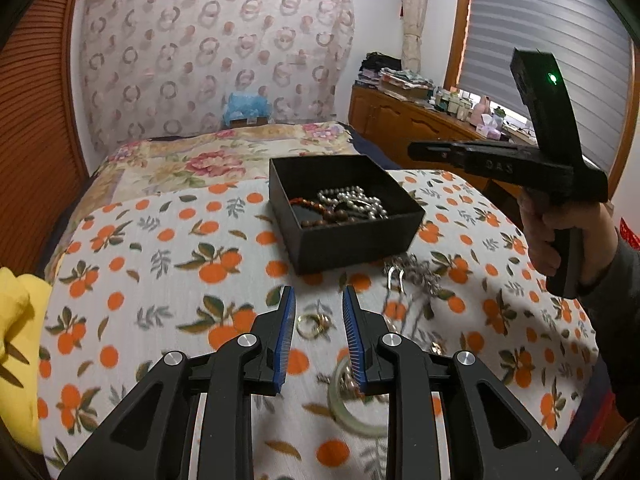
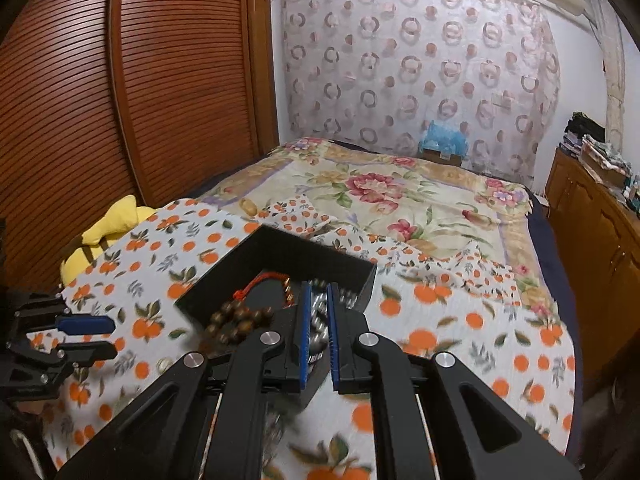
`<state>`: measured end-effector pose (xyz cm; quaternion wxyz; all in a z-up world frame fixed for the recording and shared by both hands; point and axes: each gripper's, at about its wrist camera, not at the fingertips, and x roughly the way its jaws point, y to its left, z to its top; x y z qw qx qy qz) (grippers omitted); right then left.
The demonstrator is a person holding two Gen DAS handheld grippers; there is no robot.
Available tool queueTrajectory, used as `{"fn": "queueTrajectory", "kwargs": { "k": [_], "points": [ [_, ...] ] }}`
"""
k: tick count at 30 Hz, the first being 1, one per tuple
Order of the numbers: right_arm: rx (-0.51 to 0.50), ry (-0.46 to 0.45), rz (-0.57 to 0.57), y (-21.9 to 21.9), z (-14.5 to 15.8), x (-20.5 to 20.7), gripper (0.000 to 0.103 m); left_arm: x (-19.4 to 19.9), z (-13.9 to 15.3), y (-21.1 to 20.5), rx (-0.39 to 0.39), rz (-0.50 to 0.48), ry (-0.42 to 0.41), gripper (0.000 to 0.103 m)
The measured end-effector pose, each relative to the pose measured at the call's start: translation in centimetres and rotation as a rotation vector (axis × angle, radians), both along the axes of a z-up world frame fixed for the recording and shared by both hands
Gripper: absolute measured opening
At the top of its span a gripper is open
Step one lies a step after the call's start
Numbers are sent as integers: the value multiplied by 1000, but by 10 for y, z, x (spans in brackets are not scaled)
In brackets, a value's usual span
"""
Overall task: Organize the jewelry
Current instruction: 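Grasp the silver hair comb with the right tool while the left tool returns to the dish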
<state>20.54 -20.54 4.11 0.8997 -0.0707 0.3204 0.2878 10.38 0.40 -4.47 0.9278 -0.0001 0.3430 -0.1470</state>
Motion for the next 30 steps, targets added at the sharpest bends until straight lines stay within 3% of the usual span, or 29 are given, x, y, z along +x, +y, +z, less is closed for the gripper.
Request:
{"fn": "queueTrajectory", "kwargs": {
  "k": [2, 4, 6, 15, 21, 27, 30],
  "points": [
    [0, 15, -4, -5, -6, -10, 10, -7, 0, 0, 0, 0, -3, 23],
    [1, 30, -7, -8, -11, -17, 22, -14, 0, 0, -1, -1, -5, 23],
    [1, 50, -8, -11, -19, -24, 26, -19, 0, -1, 0, -2, -6, 23],
    [-52, 182, 33, 2, -65, -36, 27, -30, -14, -5, -8, -14, 24, 23],
    [-28, 248, 55, 10, -81, -28, 27, -31, -19, -9, 8, -30, 35, 23],
    [-70, 226, 63, 18, -83, -31, 28, -32, -21, -10, 3, -31, 41, 23],
    [-75, 212, 67, 16, -82, -35, 22, -33, -24, -13, 7, -38, 44, 23]
  ]
}}
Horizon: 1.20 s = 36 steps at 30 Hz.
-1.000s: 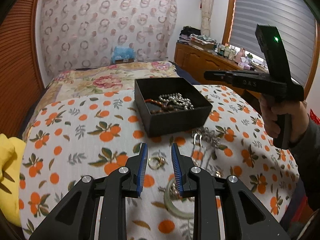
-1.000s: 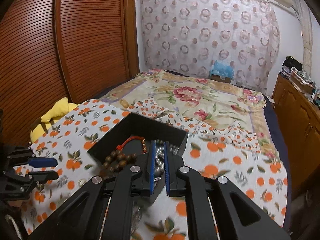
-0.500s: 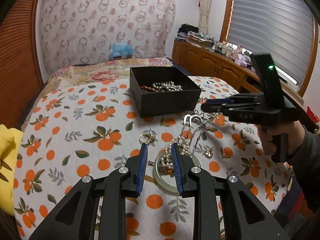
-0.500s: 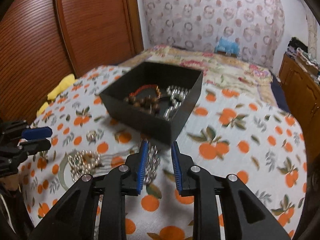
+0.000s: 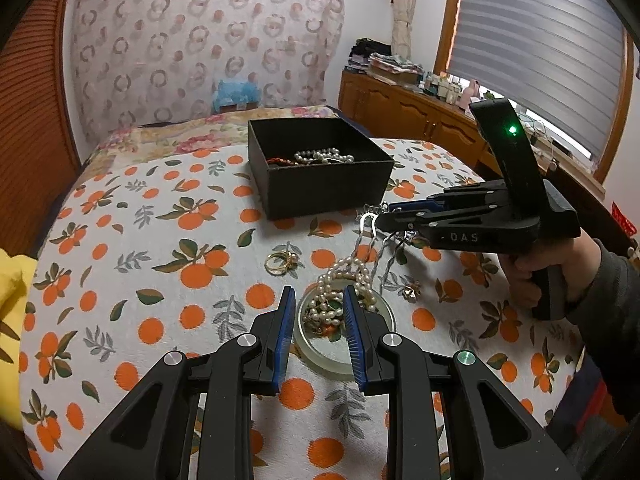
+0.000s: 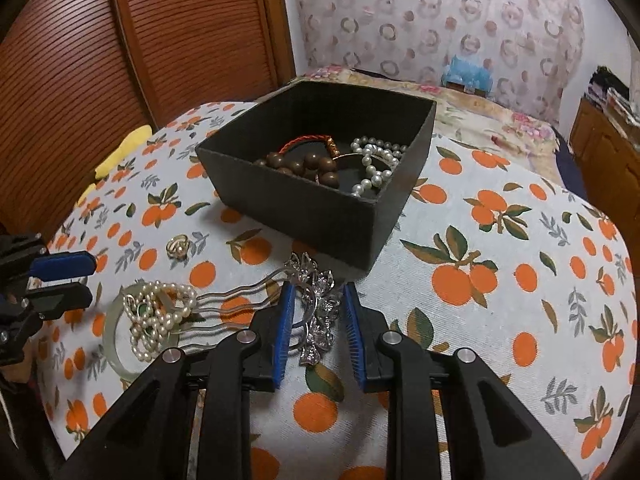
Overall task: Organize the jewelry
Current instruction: 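Grasp the silver hair comb with the right tool while the left tool returns to the dish, then close the left tool on the pearl necklace in the dish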
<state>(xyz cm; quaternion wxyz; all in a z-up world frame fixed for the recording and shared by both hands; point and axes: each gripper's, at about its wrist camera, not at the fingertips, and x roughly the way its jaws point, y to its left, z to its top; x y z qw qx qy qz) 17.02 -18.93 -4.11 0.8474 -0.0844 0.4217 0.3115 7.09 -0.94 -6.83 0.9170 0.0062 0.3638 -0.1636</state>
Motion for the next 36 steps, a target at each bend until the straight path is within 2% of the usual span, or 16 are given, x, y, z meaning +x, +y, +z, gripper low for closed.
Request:
{"fn": "queueTrajectory", "kwargs": {
  "k": [4, 15, 25, 29, 31, 36],
  "points": [
    [19, -5, -17, -13, 4, -3, 17, 2, -4, -8, 10, -25, 9, 23],
    [42, -11, -103, -51, 3, -5, 16, 15, -15, -37, 80, -108, 44, 23],
    [36, -14, -105, -53, 2, -4, 17, 24, -24, -42, 121, -104, 65, 23],
    [35, -16, -105, -55, 2, -4, 17, 27, -24, -42, 128, -103, 63, 15],
    [35, -16, -105, -54, 1, -4, 17, 28, -22, -40, 124, -91, 53, 1],
    [34, -14, -105, -55, 1, -4, 17, 21, -4, -32, 87, -69, 8, 0]
  ]
}}
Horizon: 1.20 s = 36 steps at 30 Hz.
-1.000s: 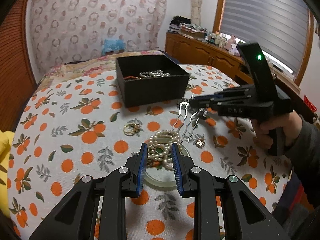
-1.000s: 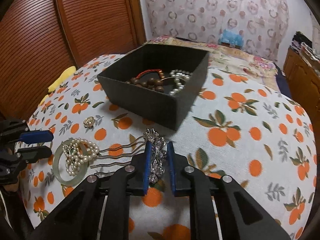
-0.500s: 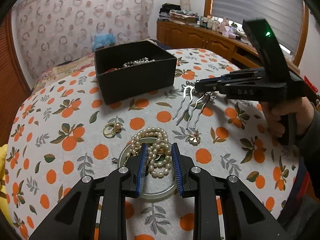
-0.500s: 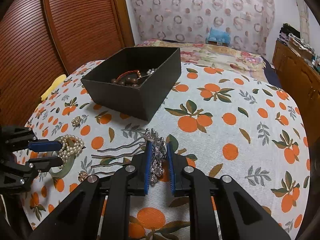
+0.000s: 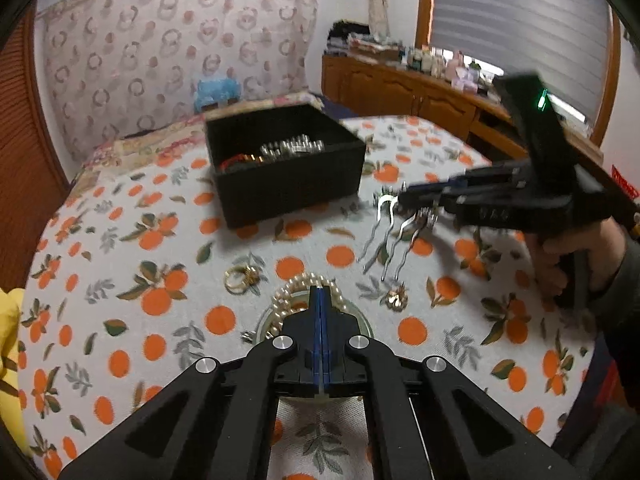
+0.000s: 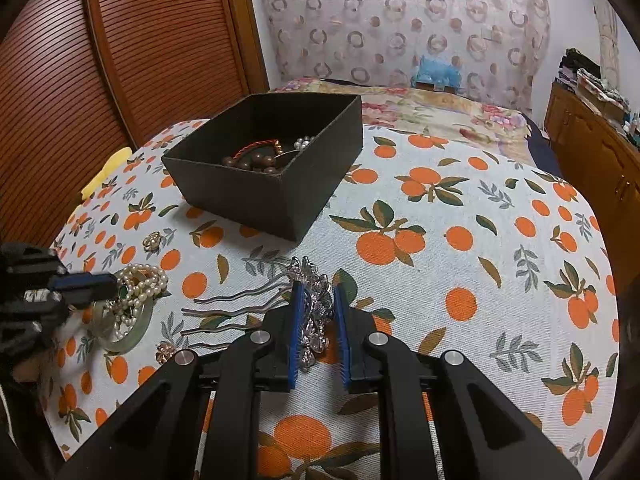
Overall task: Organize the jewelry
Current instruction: 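Close the left tool on the pearl necklace in the dish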
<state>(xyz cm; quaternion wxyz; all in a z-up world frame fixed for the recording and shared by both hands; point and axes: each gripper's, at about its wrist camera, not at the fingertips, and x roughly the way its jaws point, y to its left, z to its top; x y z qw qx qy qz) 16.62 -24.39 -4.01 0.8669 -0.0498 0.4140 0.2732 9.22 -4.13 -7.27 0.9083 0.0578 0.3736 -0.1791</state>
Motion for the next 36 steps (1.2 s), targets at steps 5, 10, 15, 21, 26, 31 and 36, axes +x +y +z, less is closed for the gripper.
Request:
{"fn": "queueTrajectory", "kwargs": {
  "k": [5, 10, 15, 21, 26, 31, 36],
  "points": [
    [1, 1, 0, 0, 0, 0, 17, -6, 18, 7, -22, 8, -42, 0],
    [4, 2, 0, 0, 0, 0, 17, 0, 6, 3, -7, 3, 15, 0],
    [5, 3, 0, 1, -1, 0, 17, 9, -11, -6, 26, -4, 60, 10],
    [4, 3, 0, 1, -1, 0, 17, 16, -18, -12, 69, -13, 68, 16],
    [2, 1, 0, 1, -1, 0, 17, 19, -22, -15, 86, -28, 68, 4],
    [4, 2, 0, 2, -1, 0, 18, 13, -12, -10, 67, -6, 27, 3],
    [6, -2, -2, 2, 0, -1, 17, 0, 18, 2, -5, 6, -40, 3]
  ]
}}
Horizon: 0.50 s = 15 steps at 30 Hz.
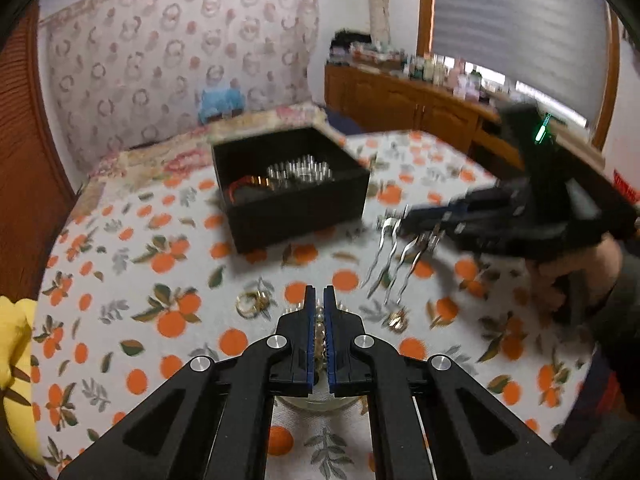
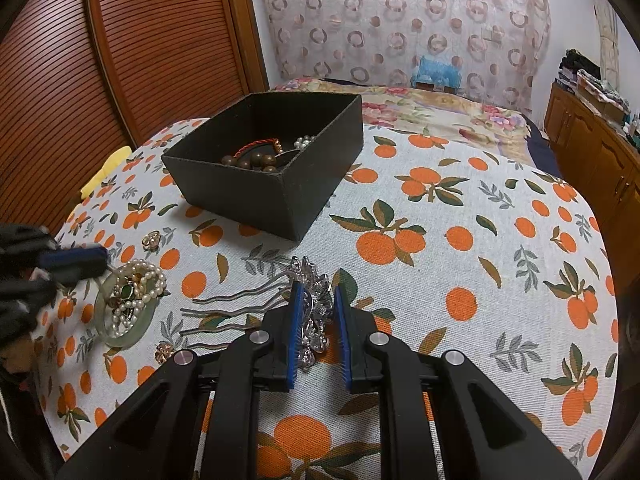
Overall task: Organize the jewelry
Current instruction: 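Close the left tool on the pearl necklace in the dish, then lift the pearl necklace into the black box with the left tool while the right tool carries the comb there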
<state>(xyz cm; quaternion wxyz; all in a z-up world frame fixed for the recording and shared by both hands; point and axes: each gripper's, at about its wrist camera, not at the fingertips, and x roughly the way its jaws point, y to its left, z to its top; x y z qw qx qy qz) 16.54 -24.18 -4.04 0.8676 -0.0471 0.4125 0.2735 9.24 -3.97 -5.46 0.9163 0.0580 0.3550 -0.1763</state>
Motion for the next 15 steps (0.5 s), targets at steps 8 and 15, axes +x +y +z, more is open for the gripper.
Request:
{"fn": "queueTrajectory", "kwargs": {
  "k": [8, 15],
  "points": [
    [15, -21, -6, -5, 7, -2, 16, -11, 48, 15, -71, 6, -81, 3],
    [7, -40, 4, -3, 16, -7, 15, -14, 63, 17, -72, 5, -111, 3]
  ]
}}
